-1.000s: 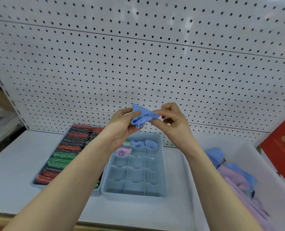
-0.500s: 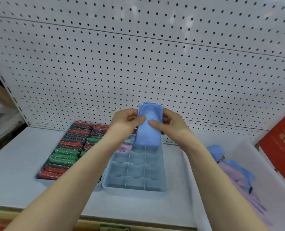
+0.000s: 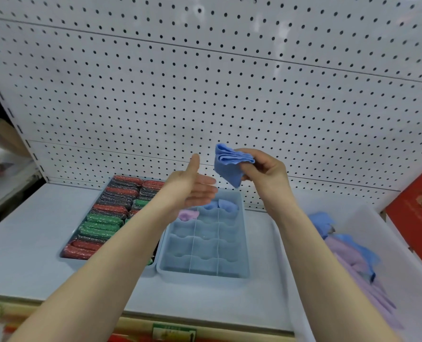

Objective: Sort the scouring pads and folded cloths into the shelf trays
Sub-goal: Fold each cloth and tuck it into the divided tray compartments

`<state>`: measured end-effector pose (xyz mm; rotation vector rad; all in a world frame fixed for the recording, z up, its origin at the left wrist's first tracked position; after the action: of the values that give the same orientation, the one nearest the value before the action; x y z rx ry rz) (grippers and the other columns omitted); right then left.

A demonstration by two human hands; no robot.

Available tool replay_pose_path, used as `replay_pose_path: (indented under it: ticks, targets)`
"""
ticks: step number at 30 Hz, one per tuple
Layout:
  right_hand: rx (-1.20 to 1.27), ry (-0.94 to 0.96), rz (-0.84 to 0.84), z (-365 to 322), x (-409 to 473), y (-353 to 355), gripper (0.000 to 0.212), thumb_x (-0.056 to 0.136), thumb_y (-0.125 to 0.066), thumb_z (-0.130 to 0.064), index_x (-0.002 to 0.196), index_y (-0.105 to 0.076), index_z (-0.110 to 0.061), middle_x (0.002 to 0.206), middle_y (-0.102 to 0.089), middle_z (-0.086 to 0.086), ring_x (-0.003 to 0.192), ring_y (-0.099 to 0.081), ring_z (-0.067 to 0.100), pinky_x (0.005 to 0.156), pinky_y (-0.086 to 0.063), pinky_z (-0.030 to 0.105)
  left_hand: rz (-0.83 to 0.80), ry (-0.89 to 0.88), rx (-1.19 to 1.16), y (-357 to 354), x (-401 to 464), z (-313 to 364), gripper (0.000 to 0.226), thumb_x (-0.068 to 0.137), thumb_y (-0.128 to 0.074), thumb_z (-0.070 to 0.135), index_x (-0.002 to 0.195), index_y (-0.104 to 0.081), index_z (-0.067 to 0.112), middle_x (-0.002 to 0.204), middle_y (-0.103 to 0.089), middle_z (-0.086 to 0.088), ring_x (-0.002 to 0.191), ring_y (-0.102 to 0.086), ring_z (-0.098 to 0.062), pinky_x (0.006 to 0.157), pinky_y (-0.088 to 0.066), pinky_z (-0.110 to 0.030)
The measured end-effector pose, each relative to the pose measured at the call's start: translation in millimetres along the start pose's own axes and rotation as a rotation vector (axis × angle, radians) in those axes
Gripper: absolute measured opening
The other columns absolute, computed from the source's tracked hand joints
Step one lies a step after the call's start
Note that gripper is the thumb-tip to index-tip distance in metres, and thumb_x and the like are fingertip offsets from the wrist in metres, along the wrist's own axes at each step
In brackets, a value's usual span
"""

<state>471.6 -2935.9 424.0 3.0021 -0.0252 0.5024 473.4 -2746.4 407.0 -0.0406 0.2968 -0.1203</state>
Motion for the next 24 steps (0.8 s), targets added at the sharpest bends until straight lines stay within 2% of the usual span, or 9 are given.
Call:
replay_pose_path:
  ticks: [2, 5, 7, 11, 15, 18, 19, 21, 24]
  targets:
    - [-0.052, 0.017, -0.141, -1, -5, -3, 0.026, 0.089, -0.061, 0.002, 0.101, -0.075, -0.017, 0.100, -0.074, -0.003, 0.089, -0.066, 0.011, 0.082, -0.052, 0.024, -0.171, 0.140, -0.137, 1, 0, -1, 0.082, 0.088, -0.035, 0.074, 0.108, -0.069, 0.002, 0.100, -0.074, -0.019, 0.092, -0.073, -0.029, 0.077, -0.060, -0.036]
    - [-0.128, -0.034, -0.303, 5, -14, -7, 0.016, 0.086, -0.072, -0.006, 0.101, -0.077, -0.011, 0.115, -0.066, -0.001, 0.095, -0.065, 0.009, 0.087, -0.049, 0.018, -0.128, 0.064, -0.331, 2, 4, -1, 0.048, 0.100, -0.050, 0.037, 0.119, -0.061, -0.005, 0.098, -0.074, -0.017, 0.083, -0.074, -0.025, 0.072, -0.061, -0.033]
    - [-0.131, -0.083, -0.236, 8, -15, -10, 0.010, 0.084, -0.075, -0.013, 0.094, -0.078, -0.012, 0.116, -0.061, -0.004, 0.088, -0.063, 0.005, 0.083, -0.047, 0.016, -0.085, -0.037, -0.313, 2, 5, -2, 0.027, 0.099, -0.052, 0.007, 0.122, -0.059, -0.002, 0.094, -0.075, -0.014, 0.080, -0.073, -0.022, 0.072, -0.061, -0.031]
    - [-0.062, -0.191, -0.045, 14, -11, -14, 0.011, 0.083, -0.078, -0.018, 0.090, -0.072, -0.012, 0.106, -0.070, 0.004, 0.088, -0.065, 0.009, 0.083, -0.052, 0.028, -0.120, -0.163, -0.221, 1, 1, -4, 0.040, 0.090, -0.051, -0.014, 0.121, -0.060, 0.010, 0.100, -0.075, -0.010, 0.090, -0.074, -0.024, 0.073, -0.059, -0.027]
    - [0.078, -0.321, -0.025, 19, -7, -15, 0.034, 0.083, -0.076, -0.012, 0.111, -0.057, -0.015, 0.104, -0.071, 0.006, 0.078, -0.067, 0.013, 0.068, -0.052, 0.024, -0.199, -0.245, -0.124, 1, 1, -5, 0.035, 0.088, -0.051, -0.006, 0.115, -0.066, 0.011, 0.110, -0.073, -0.009, 0.100, -0.071, -0.024, 0.075, -0.056, -0.031]
    - [0.089, -0.337, -0.078, 20, -4, -14, 0.046, 0.086, -0.071, -0.006, 0.127, -0.054, -0.018, 0.097, -0.073, 0.004, 0.081, -0.068, 0.014, 0.067, -0.051, 0.021, -0.229, -0.168, -0.064, 5, 5, -10, 0.037, 0.083, -0.060, 0.032, 0.116, -0.063, 0.016, 0.119, -0.068, -0.011, 0.103, -0.070, -0.021, 0.098, -0.033, -0.048]
    - [0.097, -0.334, -0.094, 20, -4, -14, 0.043, 0.088, -0.069, -0.005, 0.127, -0.056, -0.017, 0.098, -0.073, 0.004, 0.083, -0.070, 0.014, 0.066, -0.051, 0.020, -0.208, -0.194, -0.001, 5, 5, -12, 0.040, 0.080, -0.065, 0.040, 0.116, -0.063, 0.022, 0.119, -0.069, -0.004, 0.103, -0.070, -0.020, 0.099, -0.030, -0.056]
    - [0.151, -0.330, -0.135, 22, -6, -16, 0.034, 0.090, -0.065, -0.003, 0.122, -0.062, -0.016, 0.099, -0.073, 0.004, 0.083, -0.071, 0.013, 0.064, -0.052, 0.019, -0.127, -0.286, 0.098, 5, 5, -15, 0.038, 0.075, -0.072, 0.038, 0.112, -0.063, 0.035, 0.115, -0.069, 0.010, 0.097, -0.072, -0.022, 0.090, -0.035, -0.057]
    - [0.238, -0.348, -0.187, 29, -11, -18, 0.031, 0.092, -0.058, -0.001, 0.114, -0.066, -0.020, 0.092, -0.069, 0.001, 0.075, -0.068, 0.012, 0.062, -0.052, 0.020, -0.026, -0.350, 0.056, 11, 7, -20, 0.032, 0.086, -0.065, 0.013, 0.106, -0.065, 0.037, 0.110, -0.068, 0.002, 0.085, -0.073, -0.025, 0.077, -0.047, -0.044]
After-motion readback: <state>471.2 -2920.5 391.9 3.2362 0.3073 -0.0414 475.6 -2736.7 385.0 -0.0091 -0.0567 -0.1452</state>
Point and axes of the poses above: each hand's wrist, its own x-axis towards the middle knuckle, its own y-axis out of the back of the hand, z = x × y, the point moved 1 cm from there along x, towards the middle knuckle
